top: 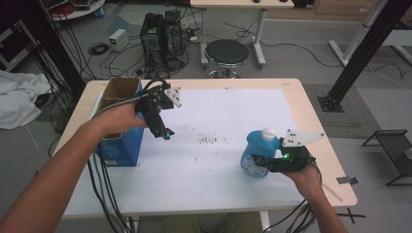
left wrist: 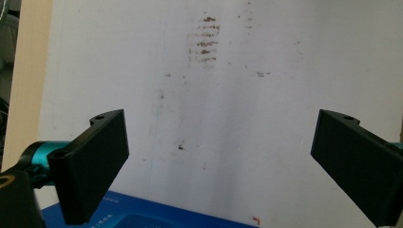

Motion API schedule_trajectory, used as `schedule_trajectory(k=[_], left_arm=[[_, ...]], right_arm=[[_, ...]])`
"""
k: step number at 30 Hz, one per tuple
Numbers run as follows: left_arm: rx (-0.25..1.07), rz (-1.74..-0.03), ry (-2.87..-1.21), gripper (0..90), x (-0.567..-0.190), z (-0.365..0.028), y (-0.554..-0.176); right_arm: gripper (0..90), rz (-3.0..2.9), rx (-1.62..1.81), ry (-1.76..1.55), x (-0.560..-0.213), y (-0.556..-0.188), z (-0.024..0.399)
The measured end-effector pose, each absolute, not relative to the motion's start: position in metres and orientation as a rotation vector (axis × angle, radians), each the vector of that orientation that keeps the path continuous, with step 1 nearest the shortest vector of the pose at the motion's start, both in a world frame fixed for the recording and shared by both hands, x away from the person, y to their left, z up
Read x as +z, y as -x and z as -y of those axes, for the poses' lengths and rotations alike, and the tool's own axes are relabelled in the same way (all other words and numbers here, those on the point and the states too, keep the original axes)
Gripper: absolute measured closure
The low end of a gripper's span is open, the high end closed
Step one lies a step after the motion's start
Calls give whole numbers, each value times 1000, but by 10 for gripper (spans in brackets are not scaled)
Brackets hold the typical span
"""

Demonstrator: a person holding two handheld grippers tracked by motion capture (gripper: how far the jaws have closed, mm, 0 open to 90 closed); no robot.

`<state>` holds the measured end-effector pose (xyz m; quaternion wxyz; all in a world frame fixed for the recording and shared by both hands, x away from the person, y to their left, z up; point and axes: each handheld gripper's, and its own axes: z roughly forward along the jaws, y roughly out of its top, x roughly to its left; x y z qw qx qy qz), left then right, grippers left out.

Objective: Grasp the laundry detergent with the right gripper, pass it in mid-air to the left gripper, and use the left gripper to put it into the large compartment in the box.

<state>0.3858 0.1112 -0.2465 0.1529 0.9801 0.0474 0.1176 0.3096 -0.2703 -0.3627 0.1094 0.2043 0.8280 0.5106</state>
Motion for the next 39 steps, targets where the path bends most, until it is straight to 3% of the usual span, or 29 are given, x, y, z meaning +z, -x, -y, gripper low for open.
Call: schedule_trajectory(k=[15,39], left_arm=[[316,-106,-2813,52,-226,-94,-370],[248,-100,-2825,52,-210,-72,-350]], right_arm=[[448,-2630,1546,-327,-315,-338,253],[447,-2755,1537,-43,-300,-359,185]])
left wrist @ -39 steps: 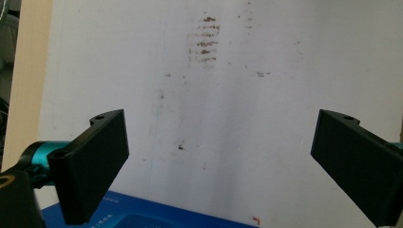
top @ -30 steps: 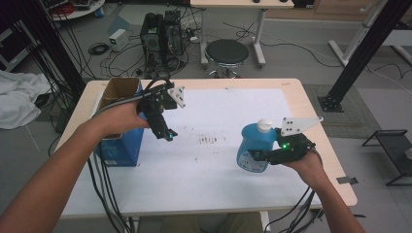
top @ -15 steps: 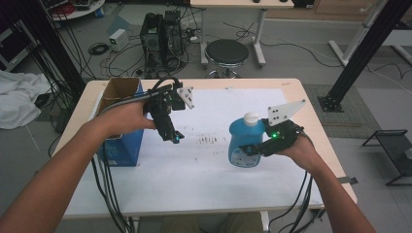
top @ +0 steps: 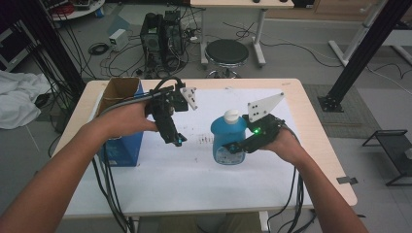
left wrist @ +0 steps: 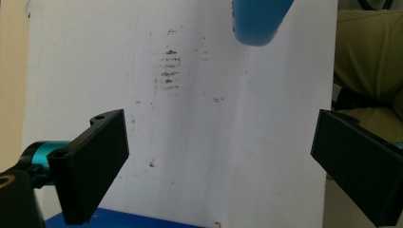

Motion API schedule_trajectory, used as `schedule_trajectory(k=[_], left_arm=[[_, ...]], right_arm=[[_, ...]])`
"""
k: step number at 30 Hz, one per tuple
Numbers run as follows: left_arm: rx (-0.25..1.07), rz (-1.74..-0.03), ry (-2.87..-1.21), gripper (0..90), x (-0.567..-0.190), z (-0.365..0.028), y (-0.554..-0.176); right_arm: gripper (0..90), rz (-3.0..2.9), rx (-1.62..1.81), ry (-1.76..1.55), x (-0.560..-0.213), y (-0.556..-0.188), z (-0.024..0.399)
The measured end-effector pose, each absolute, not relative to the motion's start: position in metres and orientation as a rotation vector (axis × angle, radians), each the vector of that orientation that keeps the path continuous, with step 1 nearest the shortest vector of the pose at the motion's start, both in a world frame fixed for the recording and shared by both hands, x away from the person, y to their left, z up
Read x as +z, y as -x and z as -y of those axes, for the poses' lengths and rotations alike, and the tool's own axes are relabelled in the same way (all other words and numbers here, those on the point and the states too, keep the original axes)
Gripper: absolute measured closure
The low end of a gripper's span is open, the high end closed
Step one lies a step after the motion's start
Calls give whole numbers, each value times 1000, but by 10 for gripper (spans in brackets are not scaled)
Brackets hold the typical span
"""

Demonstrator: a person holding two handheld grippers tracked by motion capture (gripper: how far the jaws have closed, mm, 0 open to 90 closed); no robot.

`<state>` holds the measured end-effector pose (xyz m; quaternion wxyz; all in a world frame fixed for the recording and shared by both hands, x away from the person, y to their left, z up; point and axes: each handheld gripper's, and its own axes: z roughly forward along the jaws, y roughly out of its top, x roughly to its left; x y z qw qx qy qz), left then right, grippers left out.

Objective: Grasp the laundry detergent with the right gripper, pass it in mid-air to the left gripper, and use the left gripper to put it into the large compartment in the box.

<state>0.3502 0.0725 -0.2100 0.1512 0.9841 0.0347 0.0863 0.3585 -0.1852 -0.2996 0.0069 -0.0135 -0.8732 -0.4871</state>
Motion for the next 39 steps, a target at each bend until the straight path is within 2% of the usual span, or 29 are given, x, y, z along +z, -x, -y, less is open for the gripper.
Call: schedule_trajectory(k=[20,39], left_arm=[[222,-26,-2848,52,-197,-36,-346],[178,16,-2844,52,-199,-16,-346]], right_arm=[[448,2729,-1495,-15,-305,-361,157],[447,2749,-1503,-52,-301,-362,141]])
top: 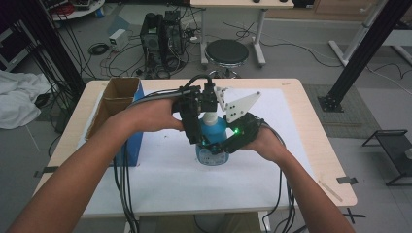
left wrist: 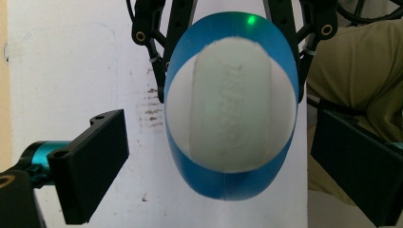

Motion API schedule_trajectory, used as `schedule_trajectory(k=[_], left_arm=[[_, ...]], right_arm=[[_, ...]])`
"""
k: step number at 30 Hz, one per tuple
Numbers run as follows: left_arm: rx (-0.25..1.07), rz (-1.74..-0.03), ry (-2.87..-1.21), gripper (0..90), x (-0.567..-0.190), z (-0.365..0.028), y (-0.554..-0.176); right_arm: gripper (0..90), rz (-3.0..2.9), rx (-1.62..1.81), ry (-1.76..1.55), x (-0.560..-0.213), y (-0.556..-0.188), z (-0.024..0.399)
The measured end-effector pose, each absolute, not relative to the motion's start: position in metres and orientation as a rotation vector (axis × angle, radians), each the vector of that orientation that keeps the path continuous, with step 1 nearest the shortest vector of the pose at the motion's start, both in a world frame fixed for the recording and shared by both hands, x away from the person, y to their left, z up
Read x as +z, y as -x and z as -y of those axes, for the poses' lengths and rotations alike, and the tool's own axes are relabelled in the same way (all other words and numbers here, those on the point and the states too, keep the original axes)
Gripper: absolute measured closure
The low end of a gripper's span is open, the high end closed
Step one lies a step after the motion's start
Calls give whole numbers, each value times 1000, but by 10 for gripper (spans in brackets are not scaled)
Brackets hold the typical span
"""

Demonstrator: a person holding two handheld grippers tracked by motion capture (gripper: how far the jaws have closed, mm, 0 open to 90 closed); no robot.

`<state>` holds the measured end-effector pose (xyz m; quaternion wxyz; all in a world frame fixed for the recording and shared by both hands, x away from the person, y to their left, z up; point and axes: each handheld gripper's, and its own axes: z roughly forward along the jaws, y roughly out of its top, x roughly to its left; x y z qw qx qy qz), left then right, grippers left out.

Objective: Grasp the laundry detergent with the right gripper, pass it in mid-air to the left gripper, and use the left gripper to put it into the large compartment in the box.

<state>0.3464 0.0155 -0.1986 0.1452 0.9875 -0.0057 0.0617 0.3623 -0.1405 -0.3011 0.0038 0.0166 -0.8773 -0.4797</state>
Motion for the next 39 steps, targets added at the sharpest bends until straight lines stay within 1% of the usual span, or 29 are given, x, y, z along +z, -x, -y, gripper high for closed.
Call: schedule_trajectory(k=[8,9,12,14,26,28,30,31,32,39], left_arm=[[161,22,-2843,52,-202,-10,-348],[162,27,-2847,52,-202,-10,-348],[153,28,-2847,52,-204,-9,-349],[142,38,-2847,82,-204,-9,-348],[124,53,-2843,134,-206,-9,-348],[122,39,-2839,159,-207,-9,-347],[121,30,-2834,159,-208,-8,-346],[123,55,-2851,159,-207,-8,-347],[114,48,-2839,181,-208,-8,-347],[107,58,-2846,223,-208,-7,-347]], right_arm=[[447,2762,-1541,-94,-300,-363,137],[447,2751,-1495,-54,-299,-360,138],[447,2753,-1494,-55,-300,-359,137],[447,2757,-1477,-57,-300,-359,137],[447,2756,-1472,-69,-300,-358,136],[447,2756,-1480,-65,-300,-358,136],[447,2756,-1478,-62,-299,-358,136],[447,2760,-1478,-72,-300,-358,136],[447,2757,-1484,-74,-300,-358,136],[447,2754,-1475,-64,-299,-357,136]])
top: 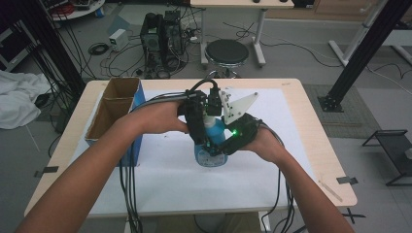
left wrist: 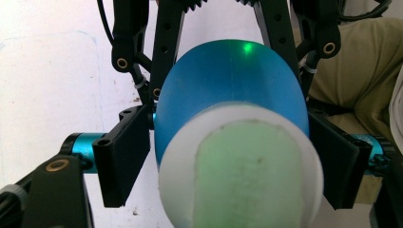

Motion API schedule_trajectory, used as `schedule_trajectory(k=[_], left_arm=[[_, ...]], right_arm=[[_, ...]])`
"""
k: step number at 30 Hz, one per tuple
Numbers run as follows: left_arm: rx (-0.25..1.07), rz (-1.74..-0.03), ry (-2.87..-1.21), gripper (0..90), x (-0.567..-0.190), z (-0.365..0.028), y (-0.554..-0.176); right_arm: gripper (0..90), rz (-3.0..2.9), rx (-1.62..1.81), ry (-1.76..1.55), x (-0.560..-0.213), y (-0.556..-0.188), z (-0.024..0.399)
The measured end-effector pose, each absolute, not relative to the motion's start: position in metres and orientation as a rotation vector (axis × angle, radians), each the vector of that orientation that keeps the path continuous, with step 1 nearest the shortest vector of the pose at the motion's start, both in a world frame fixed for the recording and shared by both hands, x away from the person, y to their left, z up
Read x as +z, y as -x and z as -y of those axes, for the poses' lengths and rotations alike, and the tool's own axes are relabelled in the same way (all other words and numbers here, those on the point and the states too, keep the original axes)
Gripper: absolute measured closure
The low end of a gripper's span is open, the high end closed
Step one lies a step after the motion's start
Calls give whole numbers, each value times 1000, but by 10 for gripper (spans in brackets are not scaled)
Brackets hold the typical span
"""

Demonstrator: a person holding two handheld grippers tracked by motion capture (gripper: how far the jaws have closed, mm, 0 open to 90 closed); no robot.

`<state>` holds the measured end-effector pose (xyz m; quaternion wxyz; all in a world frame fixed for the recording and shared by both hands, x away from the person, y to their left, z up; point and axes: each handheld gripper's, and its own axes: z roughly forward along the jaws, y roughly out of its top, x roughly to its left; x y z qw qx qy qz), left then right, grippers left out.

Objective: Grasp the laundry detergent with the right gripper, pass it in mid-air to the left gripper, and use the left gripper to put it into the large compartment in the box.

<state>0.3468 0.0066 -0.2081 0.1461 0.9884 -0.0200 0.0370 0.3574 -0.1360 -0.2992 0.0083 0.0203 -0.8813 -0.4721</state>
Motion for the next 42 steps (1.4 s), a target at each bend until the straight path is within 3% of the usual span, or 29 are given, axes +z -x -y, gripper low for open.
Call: schedule_trajectory(k=[20,37,38,40,42], left_arm=[[101,102,-2838,367,-210,-5,-343],[103,125,-2841,377,-203,-4,-339],[117,132,-2842,377,-202,-5,-339],[110,130,-2840,377,-200,-5,-338],[108,142,-2849,377,-198,-6,-338]], right_arm=[[447,2772,-1464,-96,-299,-356,136],[435,2746,-1508,-67,-295,-350,134],[411,2748,-1500,-65,-294,-350,134],[252,2756,-1489,-31,-293,-350,134],[222,2761,-1471,-19,-293,-350,136]])
